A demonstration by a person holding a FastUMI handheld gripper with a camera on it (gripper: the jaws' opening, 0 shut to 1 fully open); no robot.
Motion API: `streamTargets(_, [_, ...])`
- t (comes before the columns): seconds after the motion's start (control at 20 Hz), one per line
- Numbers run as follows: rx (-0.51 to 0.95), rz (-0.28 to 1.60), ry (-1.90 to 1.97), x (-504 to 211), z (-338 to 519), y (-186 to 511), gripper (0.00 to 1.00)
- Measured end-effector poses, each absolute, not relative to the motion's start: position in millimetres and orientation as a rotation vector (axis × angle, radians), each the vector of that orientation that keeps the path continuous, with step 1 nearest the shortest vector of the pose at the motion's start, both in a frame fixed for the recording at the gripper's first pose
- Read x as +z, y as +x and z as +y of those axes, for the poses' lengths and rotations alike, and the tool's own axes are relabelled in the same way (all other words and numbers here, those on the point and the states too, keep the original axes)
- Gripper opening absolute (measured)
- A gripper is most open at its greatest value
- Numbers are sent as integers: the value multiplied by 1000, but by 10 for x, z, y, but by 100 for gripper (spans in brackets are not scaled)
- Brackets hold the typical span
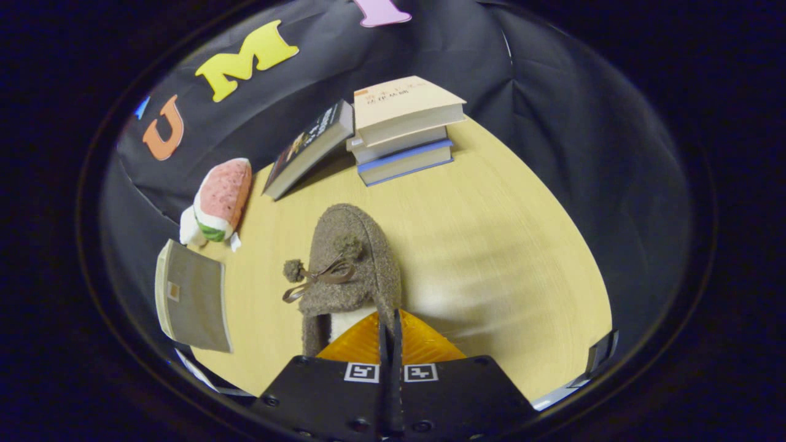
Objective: Open the storage box then place both shoes into the box .Put the left shoe in first, then the right shoe, with the right side of both shoes facing outward in a uniform manner.
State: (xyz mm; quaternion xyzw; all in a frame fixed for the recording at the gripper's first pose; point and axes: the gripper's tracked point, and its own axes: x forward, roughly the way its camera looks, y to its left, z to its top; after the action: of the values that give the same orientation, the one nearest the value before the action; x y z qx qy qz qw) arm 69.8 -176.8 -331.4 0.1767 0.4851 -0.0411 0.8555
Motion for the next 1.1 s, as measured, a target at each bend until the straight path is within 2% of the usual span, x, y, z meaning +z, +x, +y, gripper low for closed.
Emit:
streamTargets(0.25, [-71,944,379,-2662,-1223,701,0])
streamTargets(0.65, [56,871,365,-1779,444,870,0])
streamTargets(0.9, [117,869,317,-1586,1564,983,0])
streamTargets(1.1, [137,914,340,-1734,2323,968,0])
